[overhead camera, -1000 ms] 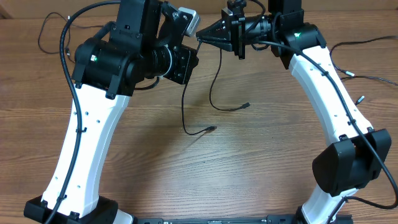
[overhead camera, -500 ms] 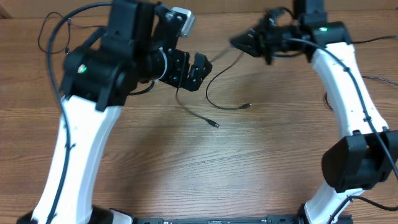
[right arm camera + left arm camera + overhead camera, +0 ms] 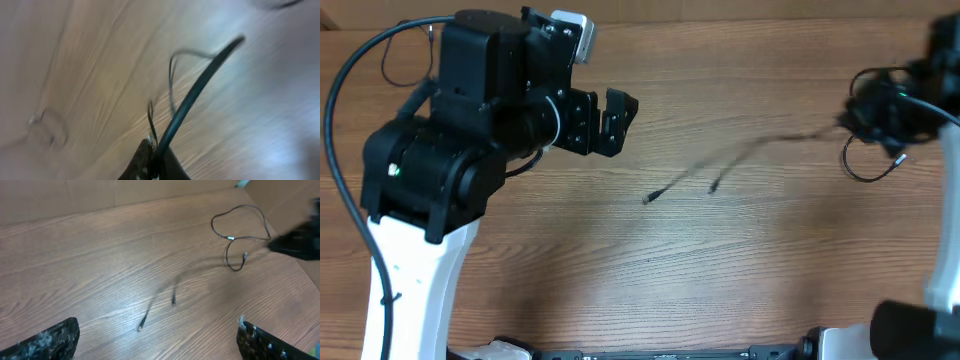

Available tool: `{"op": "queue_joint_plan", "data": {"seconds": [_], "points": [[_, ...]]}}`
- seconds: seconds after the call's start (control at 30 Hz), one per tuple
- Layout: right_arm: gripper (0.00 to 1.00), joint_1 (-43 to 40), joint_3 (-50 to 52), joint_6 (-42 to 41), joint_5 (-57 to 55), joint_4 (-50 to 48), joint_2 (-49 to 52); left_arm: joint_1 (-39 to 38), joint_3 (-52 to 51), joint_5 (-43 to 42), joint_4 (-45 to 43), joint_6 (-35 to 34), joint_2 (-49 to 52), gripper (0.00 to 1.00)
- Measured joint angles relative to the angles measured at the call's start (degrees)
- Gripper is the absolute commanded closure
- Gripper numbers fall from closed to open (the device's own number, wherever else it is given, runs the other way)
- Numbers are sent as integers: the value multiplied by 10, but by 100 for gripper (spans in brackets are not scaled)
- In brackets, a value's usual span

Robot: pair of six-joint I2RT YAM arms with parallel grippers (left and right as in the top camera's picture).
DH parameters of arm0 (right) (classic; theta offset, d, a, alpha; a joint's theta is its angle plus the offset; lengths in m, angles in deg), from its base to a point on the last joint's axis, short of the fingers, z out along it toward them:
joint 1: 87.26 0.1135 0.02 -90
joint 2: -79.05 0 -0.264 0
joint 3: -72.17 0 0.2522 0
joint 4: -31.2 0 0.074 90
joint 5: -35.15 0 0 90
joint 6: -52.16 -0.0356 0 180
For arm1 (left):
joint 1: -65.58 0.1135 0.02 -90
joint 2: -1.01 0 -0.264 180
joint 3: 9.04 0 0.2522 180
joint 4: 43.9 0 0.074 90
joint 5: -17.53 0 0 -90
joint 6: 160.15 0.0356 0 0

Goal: Untangle cables

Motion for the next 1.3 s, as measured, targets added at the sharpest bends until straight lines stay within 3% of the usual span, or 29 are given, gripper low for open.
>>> {"op": "queue_joint_plan", "data": {"seconds": [0.17, 0.5, 0.9, 1.3], "points": [[96, -97, 0, 0, -84, 30, -19, 0, 0, 2, 2, -5, 7, 0], [96, -298, 0, -137, -245, 37, -16, 0, 0, 4, 2, -6, 7, 0], [96, -358, 15, -254, -317, -29, 2, 0, 0, 4, 14, -6, 7, 0], [96, -359, 36, -301, -459, -108, 136, 0, 0, 4, 25, -6, 7, 0]]}}
